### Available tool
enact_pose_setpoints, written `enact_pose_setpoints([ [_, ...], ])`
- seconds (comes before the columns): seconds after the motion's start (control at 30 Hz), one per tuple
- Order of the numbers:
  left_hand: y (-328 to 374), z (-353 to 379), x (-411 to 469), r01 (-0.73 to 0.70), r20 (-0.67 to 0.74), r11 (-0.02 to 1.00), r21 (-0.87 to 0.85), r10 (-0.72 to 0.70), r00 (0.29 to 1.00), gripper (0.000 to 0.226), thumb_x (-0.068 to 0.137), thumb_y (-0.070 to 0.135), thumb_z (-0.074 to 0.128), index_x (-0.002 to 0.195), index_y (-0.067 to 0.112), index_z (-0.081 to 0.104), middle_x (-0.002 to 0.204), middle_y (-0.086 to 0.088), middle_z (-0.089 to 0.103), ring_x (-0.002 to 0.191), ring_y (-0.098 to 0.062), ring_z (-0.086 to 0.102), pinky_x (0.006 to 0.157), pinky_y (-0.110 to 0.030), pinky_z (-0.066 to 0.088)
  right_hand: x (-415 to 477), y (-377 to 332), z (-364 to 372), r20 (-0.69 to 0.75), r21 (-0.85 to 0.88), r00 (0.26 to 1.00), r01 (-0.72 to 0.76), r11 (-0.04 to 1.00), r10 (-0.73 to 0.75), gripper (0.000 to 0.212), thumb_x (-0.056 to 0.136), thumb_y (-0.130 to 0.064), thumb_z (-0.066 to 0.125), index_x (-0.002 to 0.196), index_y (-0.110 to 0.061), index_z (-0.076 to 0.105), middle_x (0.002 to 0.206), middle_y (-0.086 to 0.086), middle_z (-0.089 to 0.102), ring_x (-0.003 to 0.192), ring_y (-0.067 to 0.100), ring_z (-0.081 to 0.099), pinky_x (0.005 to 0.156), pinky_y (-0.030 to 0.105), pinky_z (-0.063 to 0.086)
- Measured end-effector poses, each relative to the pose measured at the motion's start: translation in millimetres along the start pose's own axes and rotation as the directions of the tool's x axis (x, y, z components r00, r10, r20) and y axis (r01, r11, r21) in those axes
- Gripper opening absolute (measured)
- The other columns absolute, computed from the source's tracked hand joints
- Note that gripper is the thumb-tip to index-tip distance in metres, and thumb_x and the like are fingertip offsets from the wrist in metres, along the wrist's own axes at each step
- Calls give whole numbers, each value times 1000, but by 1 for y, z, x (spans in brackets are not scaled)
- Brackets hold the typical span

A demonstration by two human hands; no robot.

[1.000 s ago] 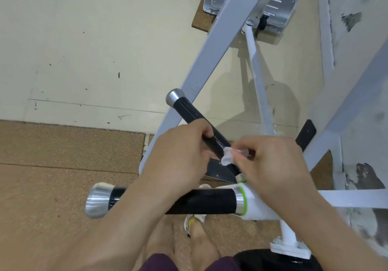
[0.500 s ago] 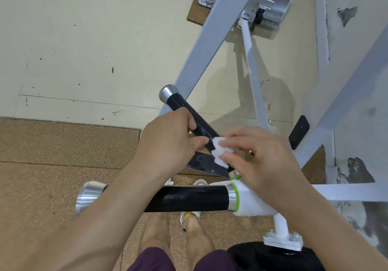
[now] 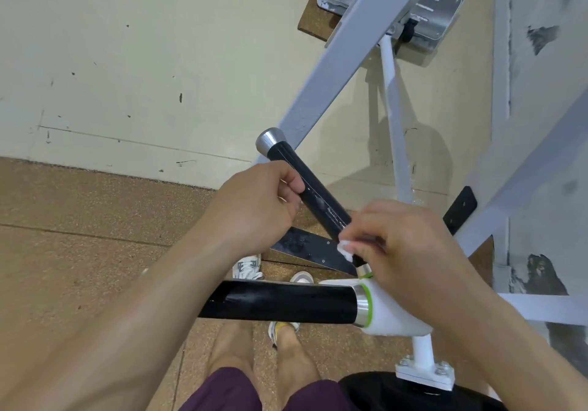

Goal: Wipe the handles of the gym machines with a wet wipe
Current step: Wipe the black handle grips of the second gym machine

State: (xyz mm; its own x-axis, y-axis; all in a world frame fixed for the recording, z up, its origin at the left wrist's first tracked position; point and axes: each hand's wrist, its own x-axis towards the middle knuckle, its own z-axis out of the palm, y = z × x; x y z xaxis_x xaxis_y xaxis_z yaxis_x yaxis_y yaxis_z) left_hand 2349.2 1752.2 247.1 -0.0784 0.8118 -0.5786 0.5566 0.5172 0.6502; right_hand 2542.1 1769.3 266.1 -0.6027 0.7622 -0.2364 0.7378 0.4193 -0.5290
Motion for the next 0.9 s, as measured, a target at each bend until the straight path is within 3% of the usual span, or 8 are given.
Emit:
enact_pose_setpoints([
  [0.1, 1, -1, 2, -3, -1, 1000, 18, 3, 1000, 17, 86, 15, 59, 93, 31, 59, 86, 10, 68, 82, -12, 66, 78, -35, 54, 18, 2, 6, -18, 21, 998, 57, 998, -57, 8, 74, -12, 74, 72, -19, 73, 72, -9, 61, 64, 8, 54, 53, 26, 45],
  [0.2, 2, 0, 2, -18, -36, 998, 67, 21, 999, 16, 85, 20, 63, 95, 31, 58, 88, 13, 65, 87, -9, 63, 78, -29, 50, 34, 3, 15, -68, 169, 998, 23, 985, -11, 5, 76, -11, 74, 76, -16, 75, 77, -7, 62, 73, 7, 54, 63, 21, 44],
  [0.37, 5, -1, -7, -64, -21, 982, 180, 69, 997, 33, 83, 32, 69, 113, 33, 56, 99, 19, 54, 100, -6, 57, 73, -20, 34, 9, 12, 2, 24, 207, 1000, -8, 978, 3, 20, 76, 1, 74, 79, -19, 77, 81, -11, 62, 81, 6, 57, 70, 14, 46],
  [0.5, 7, 1, -20, -182, 28, 951, 249, 181, 983, 36, 83, 40, 67, 117, 40, 56, 100, 20, 58, 96, -2, 56, 65, -19, 35, 41, 5, 15, -74, 278, 996, -18, 961, 41, 14, 77, -3, 74, 77, -18, 75, 80, -7, 65, 76, 7, 60, 72, 22, 50],
  [0.63, 6, 5, -23, -180, 36, 969, 167, 176, 984, 32, 83, 43, 66, 114, 36, 61, 96, 22, 63, 89, 5, 59, 65, -11, 40, 26, 13, 0, 77, 279, 993, -104, 955, 86, 19, 78, -6, 75, 76, -25, 76, 72, -10, 57, 72, 7, 55, 64, 17, 43],
  [0.7, 10, 9, -24, -184, 65, 981, 54, 181, 981, 24, 81, 37, 71, 104, 35, 65, 84, 19, 67, 79, 5, 61, 68, -12, 47, 24, 14, -5, 139, 282, 985, -140, 949, 104, 21, 77, -6, 76, 75, -27, 75, 72, -9, 59, 71, 8, 57, 67, 24, 47],
  [0.8, 13, 15, -22, -186, -14, 982, 39, 187, 982, 19, 81, 37, 70, 98, 35, 61, 74, 16, 67, 71, 4, 62, 71, -25, 52, 39, 7, 4, 10, 342, 990, -135, 930, 140, 20, 76, -5, 75, 73, -25, 74, 77, -8, 64, 76, 8, 61, 75, 34, 52],
  [0.9, 10, 12, -13, -117, -111, 992, -36, 112, 987, 14, 80, 32, 73, 92, 32, 67, 72, 15, 69, 70, 4, 64, 72, -24, 53, 39, 4, 9, -79, 231, 991, -88, 969, 109, 14, 76, -9, 74, 77, -23, 75, 76, -9, 67, 75, 7, 55, 67, 27, 46],
])
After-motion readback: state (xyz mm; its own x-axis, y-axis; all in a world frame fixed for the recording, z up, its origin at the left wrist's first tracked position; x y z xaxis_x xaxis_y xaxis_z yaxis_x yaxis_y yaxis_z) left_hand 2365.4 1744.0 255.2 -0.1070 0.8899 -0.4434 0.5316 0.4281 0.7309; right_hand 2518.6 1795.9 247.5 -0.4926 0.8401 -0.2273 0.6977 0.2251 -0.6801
